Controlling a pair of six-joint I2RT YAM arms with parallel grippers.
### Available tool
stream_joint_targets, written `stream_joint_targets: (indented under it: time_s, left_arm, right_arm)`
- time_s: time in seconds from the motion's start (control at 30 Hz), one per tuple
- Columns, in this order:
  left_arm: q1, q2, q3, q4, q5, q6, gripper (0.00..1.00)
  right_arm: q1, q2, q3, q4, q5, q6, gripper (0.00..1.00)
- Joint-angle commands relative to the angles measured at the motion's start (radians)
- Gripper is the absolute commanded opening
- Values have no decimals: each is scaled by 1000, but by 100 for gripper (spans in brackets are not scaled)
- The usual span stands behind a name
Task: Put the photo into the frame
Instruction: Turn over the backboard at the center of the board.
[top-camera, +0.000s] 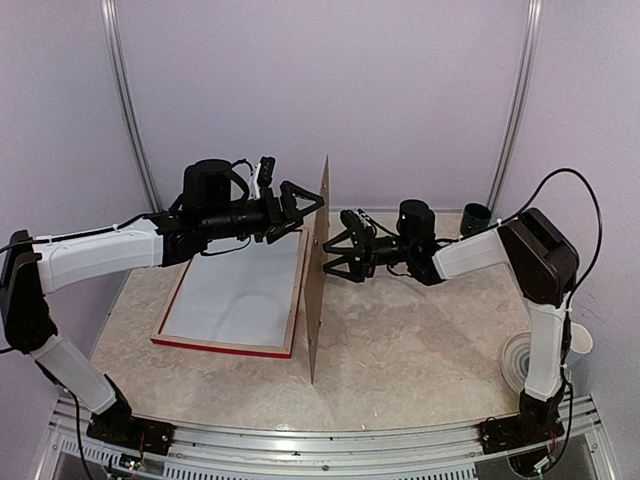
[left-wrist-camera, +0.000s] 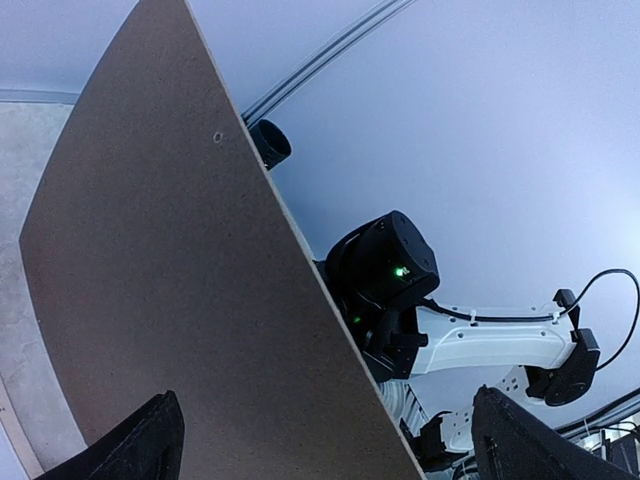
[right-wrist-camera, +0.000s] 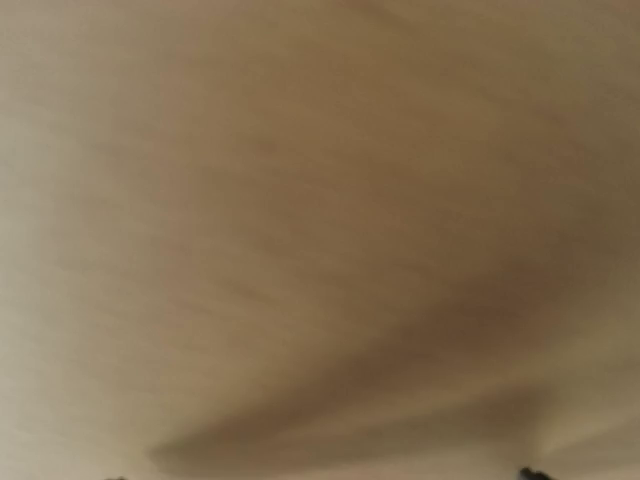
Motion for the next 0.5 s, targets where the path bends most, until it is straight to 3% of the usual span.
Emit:
stream_joint_targets:
  time_s: [0.0, 0.47]
  left_arm:
    - [22, -31, 33, -104, 12, 36, 99]
    - [95, -67, 33, -176, 42, 62, 99]
  right_arm:
    - [15, 47, -26, -51, 15, -75, 83]
    - [16, 113, -14, -308, 97, -288, 83]
